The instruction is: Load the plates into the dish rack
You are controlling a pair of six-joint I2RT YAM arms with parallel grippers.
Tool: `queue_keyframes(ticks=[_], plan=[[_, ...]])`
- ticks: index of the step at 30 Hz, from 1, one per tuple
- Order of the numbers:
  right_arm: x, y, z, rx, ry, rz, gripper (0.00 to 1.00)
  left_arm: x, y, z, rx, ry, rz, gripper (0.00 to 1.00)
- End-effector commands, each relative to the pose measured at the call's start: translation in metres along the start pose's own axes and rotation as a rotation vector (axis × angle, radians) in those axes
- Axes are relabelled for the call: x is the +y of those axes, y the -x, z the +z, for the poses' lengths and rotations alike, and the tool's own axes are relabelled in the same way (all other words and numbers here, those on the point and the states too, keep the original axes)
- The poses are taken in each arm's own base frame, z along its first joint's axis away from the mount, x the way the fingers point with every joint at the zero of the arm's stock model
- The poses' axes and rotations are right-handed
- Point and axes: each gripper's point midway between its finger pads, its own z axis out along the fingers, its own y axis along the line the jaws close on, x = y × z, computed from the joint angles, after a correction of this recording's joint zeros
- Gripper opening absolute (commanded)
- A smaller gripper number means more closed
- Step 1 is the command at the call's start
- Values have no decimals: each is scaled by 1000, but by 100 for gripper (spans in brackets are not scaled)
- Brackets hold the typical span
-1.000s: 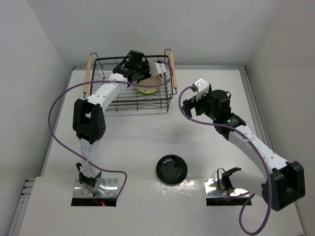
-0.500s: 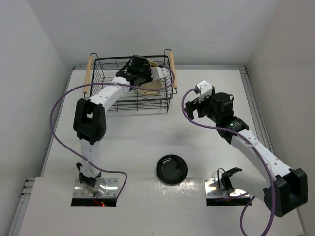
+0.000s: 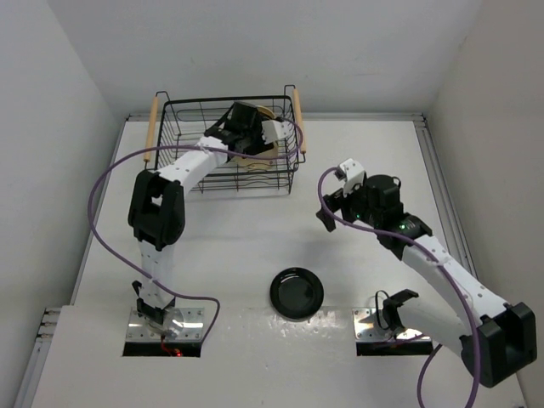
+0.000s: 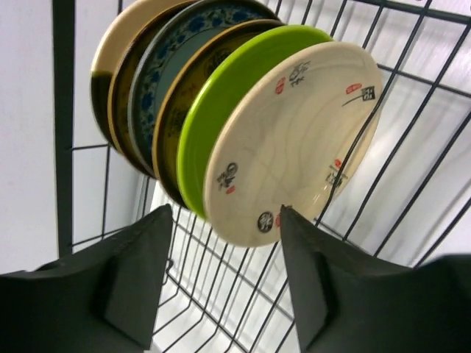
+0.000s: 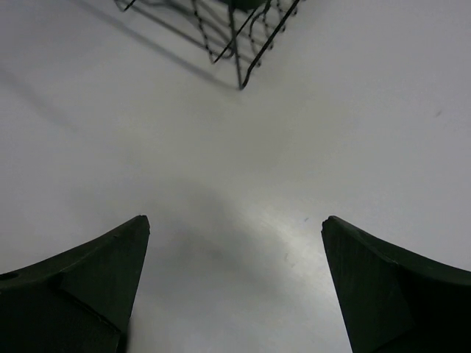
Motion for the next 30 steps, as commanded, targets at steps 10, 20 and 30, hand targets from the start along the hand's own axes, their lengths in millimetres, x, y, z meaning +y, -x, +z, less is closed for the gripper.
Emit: queue_keyframes(ticks=[10,20,30], plan=[[97,-121,-2,316,282,186,85,100,68,-159,-115,237,-223,72],[134,-185,-28,527,413,323,70,61,3,-258,6,214,-474,72],[161,-214,-47,599,496,463,52,16,-41,-278,87,191,-630,72]])
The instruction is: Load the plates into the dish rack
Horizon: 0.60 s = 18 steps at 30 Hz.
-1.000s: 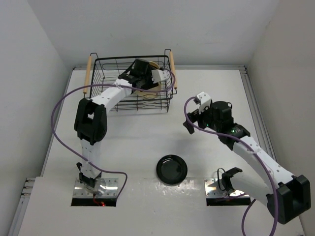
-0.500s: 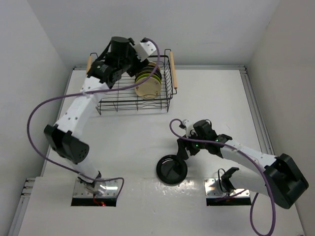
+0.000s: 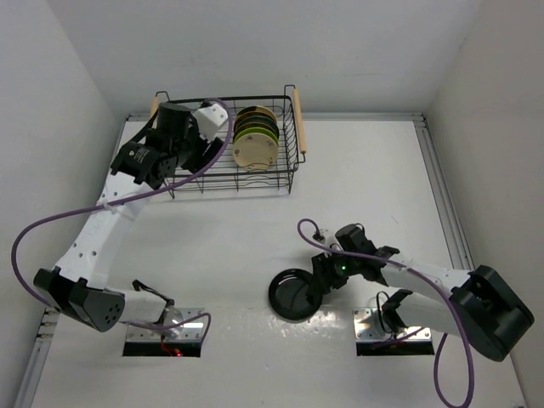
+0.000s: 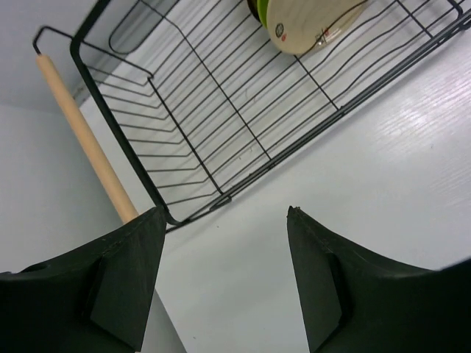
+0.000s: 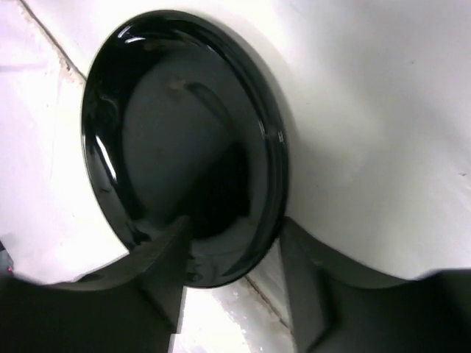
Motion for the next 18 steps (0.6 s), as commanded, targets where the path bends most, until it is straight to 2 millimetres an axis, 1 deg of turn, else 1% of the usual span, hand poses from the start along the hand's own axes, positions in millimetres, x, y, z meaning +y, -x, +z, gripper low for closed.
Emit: queue_keyframes(ticks=[1,2,3,4,5,6,7,8,9,10,11,12,13,14,15,16,18], plan=[[4,-15,7,16,37,68,48,13,-12,-15,1,49,-99,72],[4,-16,7,17,38,85,44,13,-15,-13,7,40,-103,72],[1,-16,9,12,29,91,30,15,-15,-16,-2,40,-110,72],[0,-17,10,14,20,102,19,16,-18,-16,10,43,-114,72],[0,-15,10,9,17,105,7,14,-17,-16,5,32,-123,72],[-1,-12,9,5,0,109,1,21,-20,-20,-1,41,-141,72],[-3,-9,9,-2,-15,104,0,23,-21,-19,-1,42,-156,72],[-1,-2,7,-18,-17,87,0,29,-25,-20,7,58,-168,72],[0,10,4,-48,-37,70,0,30,-24,-23,-3,57,-174,72],[-1,11,1,-43,-48,50,0,30,-24,-23,-3,57,-174,72],[1,18,-1,-58,-54,12,0,34,-27,-23,2,67,-181,72],[15,55,-12,-155,-61,-59,0,40,-26,-25,-1,82,-189,72],[18,56,-16,-139,-74,-113,0,40,-26,-25,-1,82,-189,72],[32,83,-27,-200,-69,-201,0,45,-27,-24,4,93,-208,72],[48,110,-41,-273,-75,-270,0,49,-30,-24,7,100,-219,72],[56,125,-50,-311,-77,-394,0,51,-29,-23,4,94,-236,72],[89,174,-80,-441,-73,-520,0,57,-34,-23,9,106,-263,72]])
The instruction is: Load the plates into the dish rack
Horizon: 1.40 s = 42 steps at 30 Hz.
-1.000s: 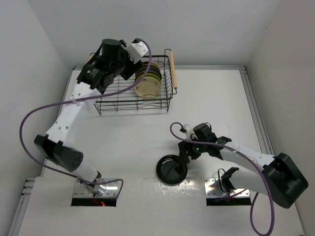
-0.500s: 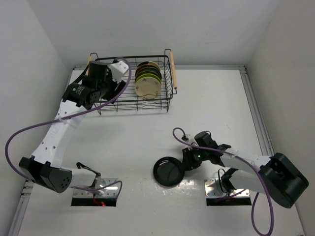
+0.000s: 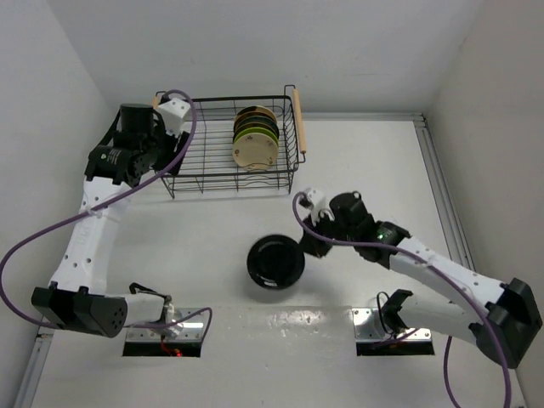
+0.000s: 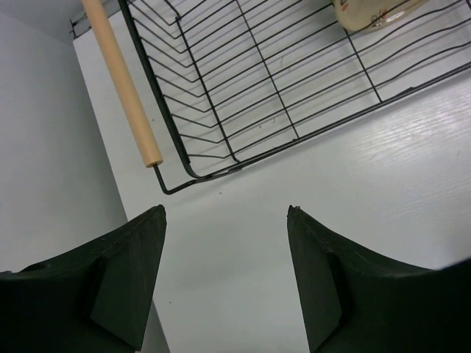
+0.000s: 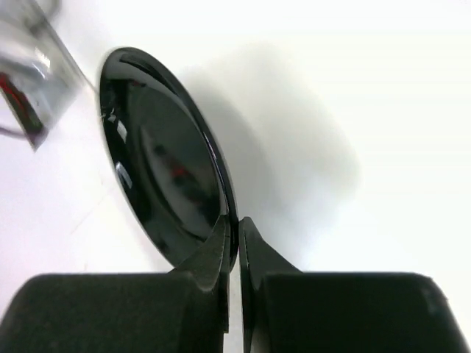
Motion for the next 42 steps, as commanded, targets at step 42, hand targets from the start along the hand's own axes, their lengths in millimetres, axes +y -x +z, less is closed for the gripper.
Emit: queue_keyframes(ticks=[42], plan=[[-155,385,96,-521,-472,-1114,0,64,-20,62,145,98,-135,71]])
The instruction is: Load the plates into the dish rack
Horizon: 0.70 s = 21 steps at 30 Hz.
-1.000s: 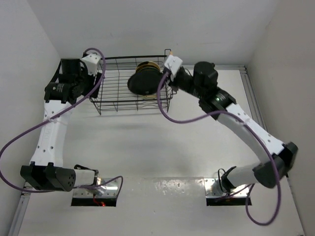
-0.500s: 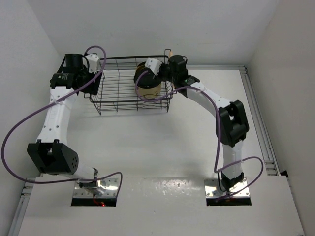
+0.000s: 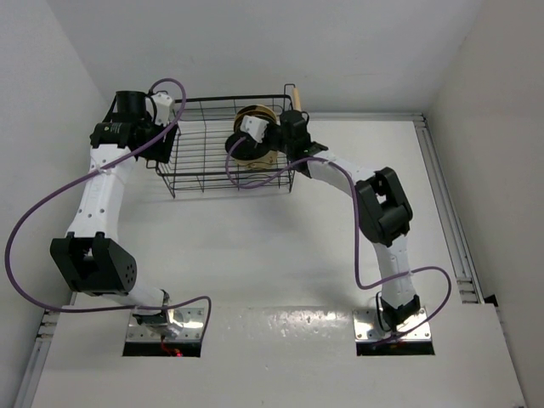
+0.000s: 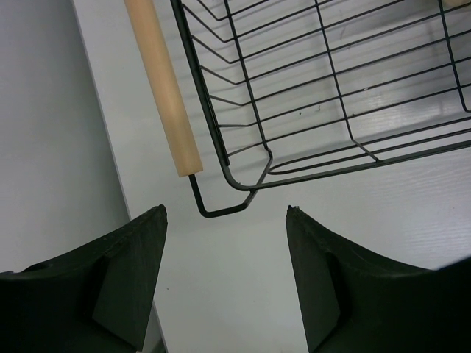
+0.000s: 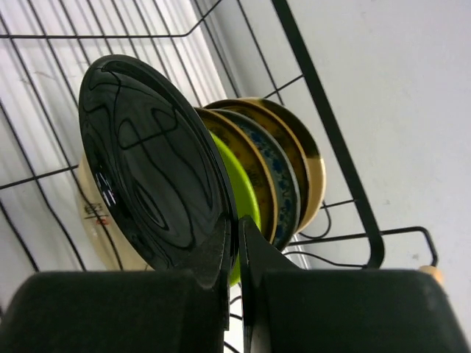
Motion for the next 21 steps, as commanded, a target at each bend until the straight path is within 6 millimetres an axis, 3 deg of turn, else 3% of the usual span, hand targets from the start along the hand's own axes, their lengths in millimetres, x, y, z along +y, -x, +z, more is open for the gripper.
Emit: queue_keyframes(ticks=[1,5,10,17,21], plan=[[-27,35,-12,-116,-35,-7,0,9,17,-8,-52,32,-2,71],[-12,27,-15,-67,35,-14,0,9,17,-8,-52,32,-2,71],[-13,15,-22,-25,-8,-38,0,8,14,-6,-43,29,-1,71],[5,2,-16,25,14,-84,0,8,14,-6,-43,29,-1,71],[1,4,-18,24,-22,-82,21,9,15,-10,-52,32,-2,71]])
